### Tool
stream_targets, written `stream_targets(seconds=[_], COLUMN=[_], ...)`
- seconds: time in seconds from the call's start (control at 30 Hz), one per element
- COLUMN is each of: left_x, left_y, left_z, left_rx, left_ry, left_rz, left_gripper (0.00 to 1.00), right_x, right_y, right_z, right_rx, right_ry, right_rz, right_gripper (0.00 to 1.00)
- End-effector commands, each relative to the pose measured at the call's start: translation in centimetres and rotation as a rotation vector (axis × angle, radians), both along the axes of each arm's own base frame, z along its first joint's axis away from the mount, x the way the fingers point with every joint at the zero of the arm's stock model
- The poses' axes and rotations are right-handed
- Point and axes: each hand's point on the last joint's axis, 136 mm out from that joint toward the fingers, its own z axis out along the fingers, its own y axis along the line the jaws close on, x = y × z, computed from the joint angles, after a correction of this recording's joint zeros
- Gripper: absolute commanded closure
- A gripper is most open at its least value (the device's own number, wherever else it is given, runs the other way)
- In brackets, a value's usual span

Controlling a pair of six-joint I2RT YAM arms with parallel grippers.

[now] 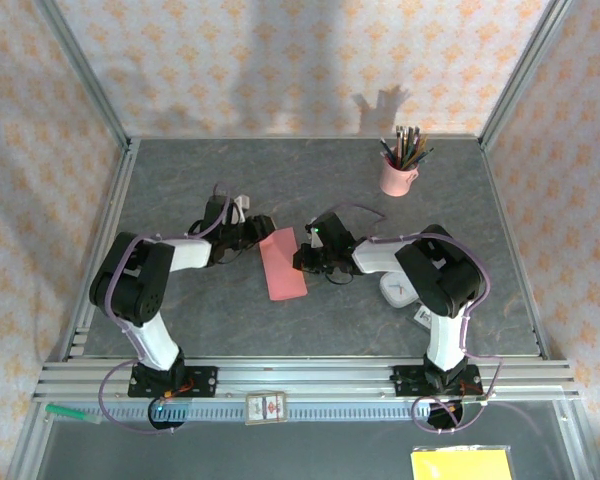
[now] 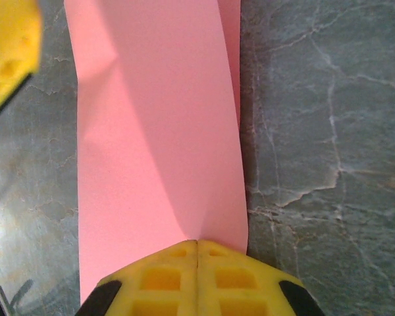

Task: Fold a paper plane with a square sheet of paper (pick it up from the middle)
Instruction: First fold the square sheet of paper in half at the center of the table.

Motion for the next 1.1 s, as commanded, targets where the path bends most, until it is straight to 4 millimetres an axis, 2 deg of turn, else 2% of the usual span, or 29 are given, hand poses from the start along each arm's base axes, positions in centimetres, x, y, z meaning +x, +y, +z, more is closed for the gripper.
stream_targets(seconds=[0.0, 0.13, 0.23, 0.43, 0.57, 0.63, 0.7, 0.8, 0.93, 1.07], left_x=[1.1, 1.4, 1.6, 1.4, -0.5, -1.6, -2.6, -2.9, -2.9, -3.0], left_y=[0.4, 0.7, 1.5, 1.6, 0.2, -0.8, -1.7, -2.0, -1.9, -0.8], left_z=[-1.4, -2.4, -2.2, 0.9, 3.3, 3.6, 3.1, 1.6, -0.3, -2.5], left_rx=[0.040, 0.059, 0.073, 0.047, -0.027, -0.057, -0.069, -0.062, -0.039, 0.001], left_ry=[0.010, 0.024, 0.022, -0.029, -0.066, -0.066, -0.052, -0.022, 0.010, 0.055], left_rz=[-0.002, 0.004, 0.020, 0.031, 0.018, -0.001, -0.018, -0.024, -0.034, -0.020], left_gripper=[0.58, 0.58, 0.58, 0.58, 0.58, 0.58, 0.58, 0.58, 0.58, 0.58], right_x=[-3.1, -3.3, -3.4, -3.3, -3.2, -3.2, -3.1, -3.1, -3.1, -3.1], right_y=[-6.1, -6.2, -6.3, -6.3, -6.3, -6.2, -6.2, -6.1, -6.2, -6.3], right_z=[-7.3, -7.4, -7.5, -7.5, -7.5, -7.5, -7.5, -7.6, -7.5, -7.6], right_rx=[-0.301, -0.303, -0.305, -0.307, -0.306, -0.306, -0.304, -0.305, -0.309, -0.313], right_ry=[0.153, 0.156, 0.159, 0.158, 0.156, 0.158, 0.156, 0.157, 0.154, 0.154], right_rz=[-0.079, -0.082, -0.083, -0.083, -0.084, -0.086, -0.085, -0.082, -0.084, -0.085], right_gripper=[1.00, 1.00, 1.00, 1.00, 1.00, 1.00, 1.00, 1.00, 1.00, 1.00])
